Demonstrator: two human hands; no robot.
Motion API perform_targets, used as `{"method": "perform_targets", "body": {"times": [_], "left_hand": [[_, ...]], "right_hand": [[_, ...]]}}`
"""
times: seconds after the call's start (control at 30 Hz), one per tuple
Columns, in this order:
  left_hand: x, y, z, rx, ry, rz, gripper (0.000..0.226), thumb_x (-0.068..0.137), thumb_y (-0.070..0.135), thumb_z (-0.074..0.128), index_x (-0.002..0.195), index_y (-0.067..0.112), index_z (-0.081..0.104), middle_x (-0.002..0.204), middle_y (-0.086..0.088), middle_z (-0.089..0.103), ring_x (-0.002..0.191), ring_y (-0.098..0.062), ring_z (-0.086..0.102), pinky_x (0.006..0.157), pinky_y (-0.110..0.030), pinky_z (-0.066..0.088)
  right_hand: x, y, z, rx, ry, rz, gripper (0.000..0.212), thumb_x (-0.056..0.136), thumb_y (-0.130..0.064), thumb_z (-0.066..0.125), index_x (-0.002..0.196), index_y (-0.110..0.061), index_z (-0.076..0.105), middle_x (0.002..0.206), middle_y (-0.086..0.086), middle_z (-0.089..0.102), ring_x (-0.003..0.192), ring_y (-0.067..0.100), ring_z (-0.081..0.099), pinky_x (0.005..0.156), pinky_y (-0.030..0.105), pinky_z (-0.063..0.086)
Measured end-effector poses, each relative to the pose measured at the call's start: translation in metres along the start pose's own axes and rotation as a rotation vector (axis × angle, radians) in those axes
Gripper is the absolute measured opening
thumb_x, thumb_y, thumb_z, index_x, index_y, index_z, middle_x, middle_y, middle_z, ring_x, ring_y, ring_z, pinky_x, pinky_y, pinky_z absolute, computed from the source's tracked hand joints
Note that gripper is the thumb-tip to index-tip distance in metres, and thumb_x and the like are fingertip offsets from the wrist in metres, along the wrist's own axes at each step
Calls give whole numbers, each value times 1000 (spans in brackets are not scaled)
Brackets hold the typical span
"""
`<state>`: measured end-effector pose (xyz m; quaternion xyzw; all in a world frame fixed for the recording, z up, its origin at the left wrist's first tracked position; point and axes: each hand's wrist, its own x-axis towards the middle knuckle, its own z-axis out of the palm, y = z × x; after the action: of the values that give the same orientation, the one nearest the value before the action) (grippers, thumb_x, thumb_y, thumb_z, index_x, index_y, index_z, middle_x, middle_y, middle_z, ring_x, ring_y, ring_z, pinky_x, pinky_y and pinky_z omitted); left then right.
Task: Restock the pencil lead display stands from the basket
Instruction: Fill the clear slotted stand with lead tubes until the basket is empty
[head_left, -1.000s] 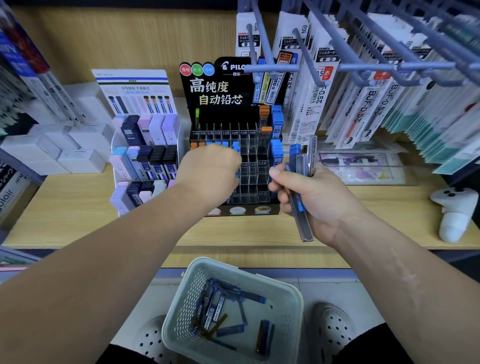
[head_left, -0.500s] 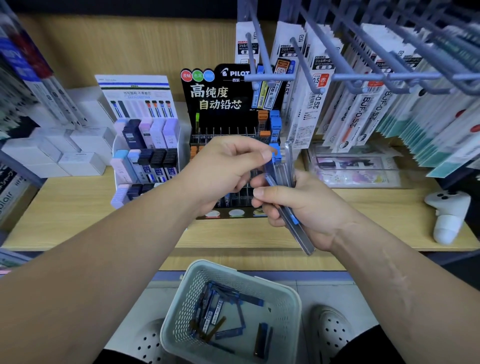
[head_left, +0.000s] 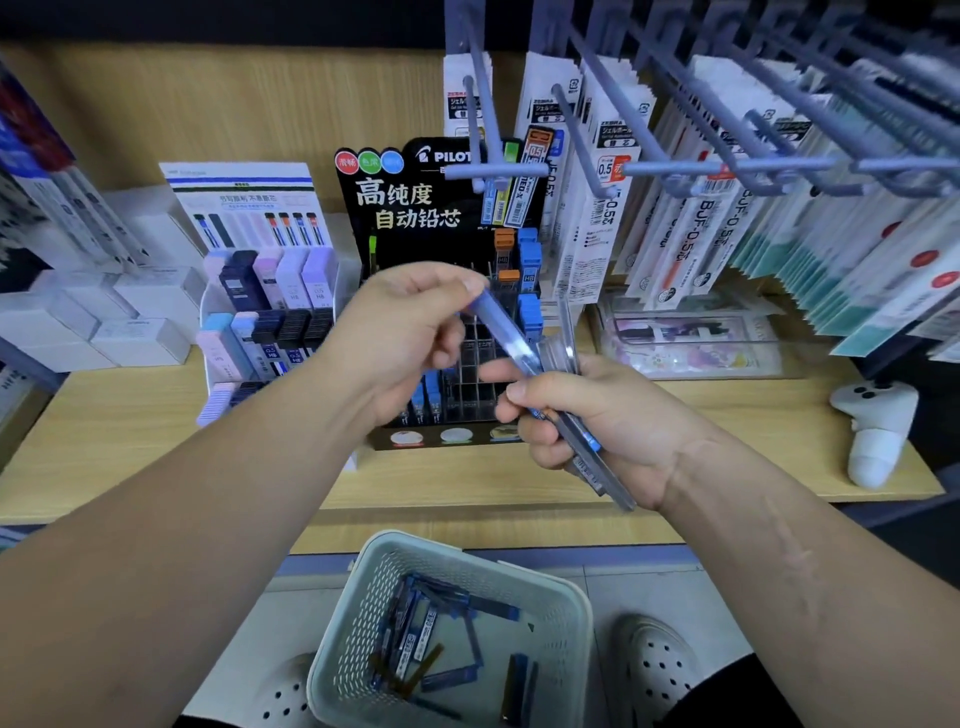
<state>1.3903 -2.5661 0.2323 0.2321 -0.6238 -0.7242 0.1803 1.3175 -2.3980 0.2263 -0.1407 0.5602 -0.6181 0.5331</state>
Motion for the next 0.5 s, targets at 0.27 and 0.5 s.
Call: {"method": "perform_targets", "body": {"times": [0.27,0.5], "left_hand": [[7,2,-6,-14,-130,45,18,100,12,55,89,19,67,64,1,50,49,-12,45,44,-23,36],[6,3,0,63,-309,23,17,104,9,46,96,11,61,69,-4,53,56,-16,55,49,-25,47]], "right_hand": [[0,-1,-16,148,150,16,16,93,-3,63,108,-1,69,74,7,60,51,9,45,42,18,36],[-6,-3,-18,134,196,-37,32,91,-23,68,113,0,67,69,2,61,51,7,45,44,15,36]]}}
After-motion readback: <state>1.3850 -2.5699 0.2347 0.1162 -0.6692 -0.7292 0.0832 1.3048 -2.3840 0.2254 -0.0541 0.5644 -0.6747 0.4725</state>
